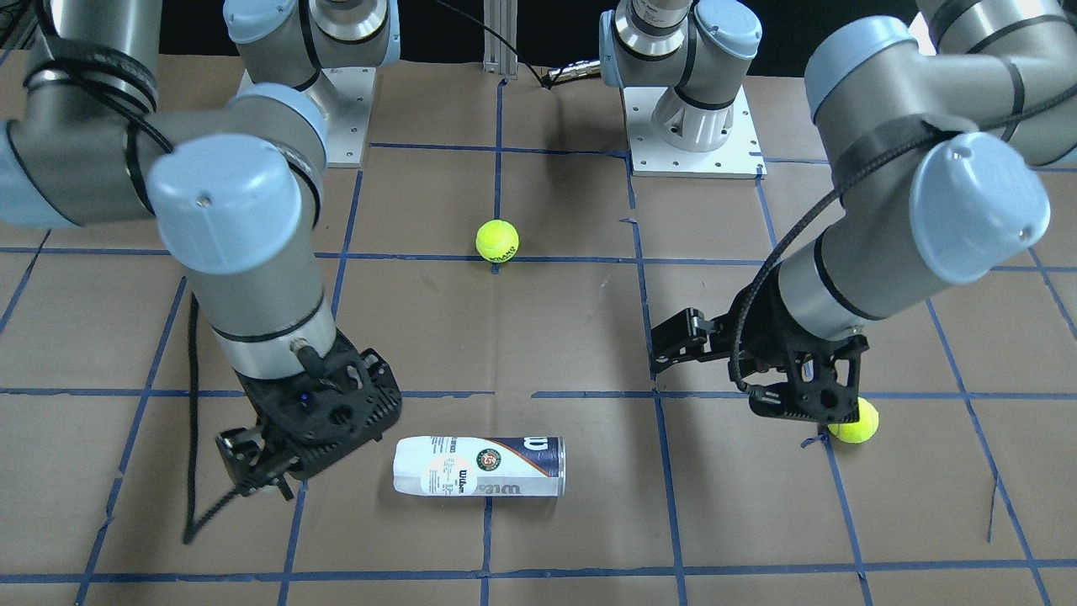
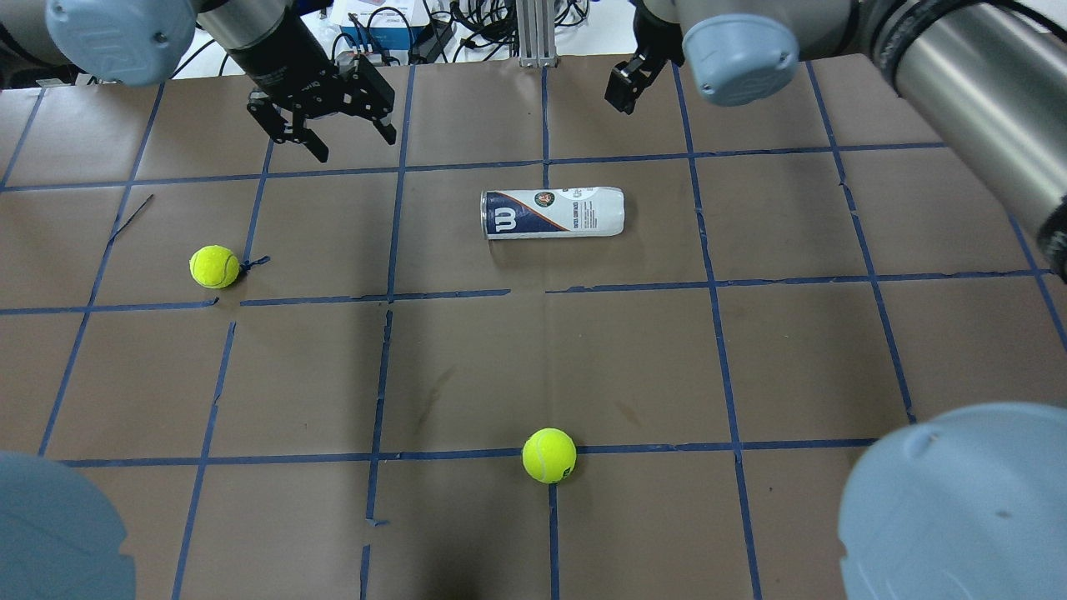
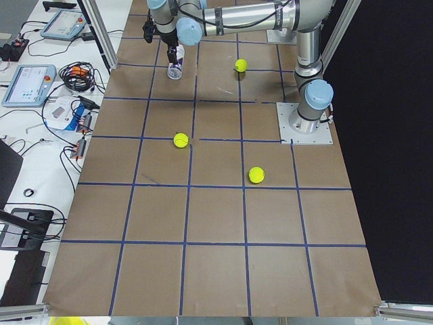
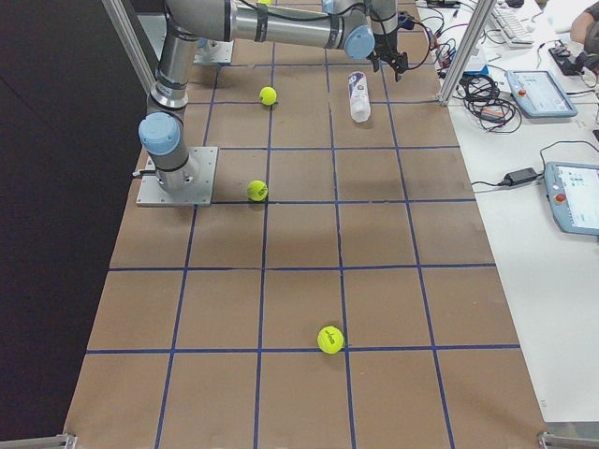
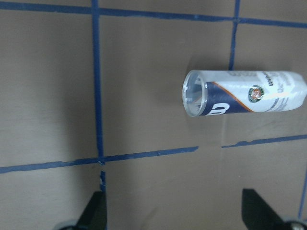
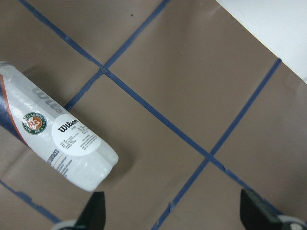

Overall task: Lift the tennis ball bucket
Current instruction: 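Release the can on its side and raise the right gripper, then grasp the can's open end with the left gripper while the right withdraws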

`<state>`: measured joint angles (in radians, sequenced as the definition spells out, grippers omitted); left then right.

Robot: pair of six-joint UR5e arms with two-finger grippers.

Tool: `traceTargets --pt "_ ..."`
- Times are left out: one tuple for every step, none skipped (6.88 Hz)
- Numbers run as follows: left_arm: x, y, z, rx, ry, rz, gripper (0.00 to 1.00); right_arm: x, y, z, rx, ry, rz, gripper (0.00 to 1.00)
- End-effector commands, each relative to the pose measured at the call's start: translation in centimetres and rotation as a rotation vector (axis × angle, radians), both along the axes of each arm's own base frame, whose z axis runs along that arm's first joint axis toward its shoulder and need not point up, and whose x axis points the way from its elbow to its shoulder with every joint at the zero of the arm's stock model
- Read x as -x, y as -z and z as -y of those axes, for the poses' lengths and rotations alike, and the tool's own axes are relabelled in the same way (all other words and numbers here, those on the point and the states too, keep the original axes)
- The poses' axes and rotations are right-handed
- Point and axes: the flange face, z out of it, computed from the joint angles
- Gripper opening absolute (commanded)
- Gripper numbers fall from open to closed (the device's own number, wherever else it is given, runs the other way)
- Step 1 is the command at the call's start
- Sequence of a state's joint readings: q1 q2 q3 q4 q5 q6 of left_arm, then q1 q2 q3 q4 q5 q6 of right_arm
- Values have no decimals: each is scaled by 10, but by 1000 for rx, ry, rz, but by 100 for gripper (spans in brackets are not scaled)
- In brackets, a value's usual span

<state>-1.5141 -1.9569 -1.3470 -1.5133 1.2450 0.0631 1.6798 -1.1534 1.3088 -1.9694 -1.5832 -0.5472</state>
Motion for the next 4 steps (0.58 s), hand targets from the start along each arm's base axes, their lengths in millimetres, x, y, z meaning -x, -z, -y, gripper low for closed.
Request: traceTargets --pt "23 91 25 46 -14 -233 100 81 -63 -40 -110 169 15 100" --pt "35 128 26 61 -2 -287 100 98 -91 -65 -139 208 44 100" --pt "47 151 25 47 1 -335 100 101 -87 -80 -225 285 49 100" --pt "55 176 33 52 -7 -438 100 103 -87 -90 -261 379 44 100"
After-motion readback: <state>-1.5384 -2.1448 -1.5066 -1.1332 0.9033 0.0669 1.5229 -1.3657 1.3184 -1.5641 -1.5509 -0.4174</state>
